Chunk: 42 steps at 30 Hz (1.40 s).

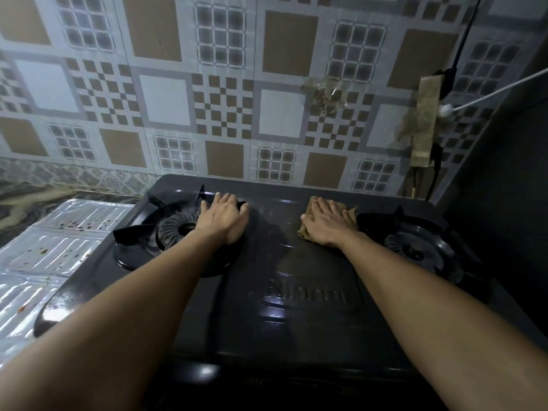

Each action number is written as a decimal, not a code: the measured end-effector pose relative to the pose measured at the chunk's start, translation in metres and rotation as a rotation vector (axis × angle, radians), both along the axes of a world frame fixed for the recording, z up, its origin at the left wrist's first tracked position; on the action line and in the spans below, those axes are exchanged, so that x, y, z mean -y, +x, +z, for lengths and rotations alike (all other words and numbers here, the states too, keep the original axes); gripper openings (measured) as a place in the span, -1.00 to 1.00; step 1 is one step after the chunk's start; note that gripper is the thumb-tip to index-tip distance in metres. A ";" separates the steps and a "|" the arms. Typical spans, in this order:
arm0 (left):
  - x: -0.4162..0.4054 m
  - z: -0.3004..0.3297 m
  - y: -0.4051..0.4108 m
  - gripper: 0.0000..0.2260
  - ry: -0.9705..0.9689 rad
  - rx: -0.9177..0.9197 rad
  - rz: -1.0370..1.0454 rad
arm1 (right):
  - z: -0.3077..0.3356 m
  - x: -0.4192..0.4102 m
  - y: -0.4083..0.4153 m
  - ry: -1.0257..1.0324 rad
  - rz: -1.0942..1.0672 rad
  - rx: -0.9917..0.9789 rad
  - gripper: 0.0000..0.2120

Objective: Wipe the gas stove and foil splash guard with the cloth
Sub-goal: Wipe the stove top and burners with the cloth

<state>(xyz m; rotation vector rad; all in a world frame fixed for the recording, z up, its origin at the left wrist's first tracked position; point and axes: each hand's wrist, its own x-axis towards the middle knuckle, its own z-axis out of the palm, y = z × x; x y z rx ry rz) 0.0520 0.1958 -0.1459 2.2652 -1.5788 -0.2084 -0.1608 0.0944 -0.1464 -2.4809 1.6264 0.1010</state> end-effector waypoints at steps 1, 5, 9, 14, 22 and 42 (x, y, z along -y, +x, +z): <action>0.000 -0.001 0.000 -0.54 -0.005 -0.019 -0.002 | 0.000 0.002 0.004 -0.001 0.021 -0.004 -0.37; -0.001 -0.002 -0.001 -0.59 -0.013 -0.053 -0.014 | -0.001 0.000 0.047 -0.035 0.232 -0.004 -0.42; -0.003 -0.002 0.000 -0.61 -0.006 -0.054 -0.004 | -0.002 -0.010 0.101 -0.038 0.440 0.007 -0.47; -0.005 0.005 -0.004 -0.62 0.047 -0.081 0.037 | 0.000 -0.012 0.096 0.002 0.443 0.078 -0.50; -0.005 0.001 -0.001 -0.57 0.067 -0.061 0.053 | 0.000 0.012 0.039 0.010 0.173 0.020 -0.47; -0.007 0.003 -0.003 -0.57 0.066 -0.026 0.086 | 0.000 -0.104 0.028 -0.032 0.584 0.151 -0.67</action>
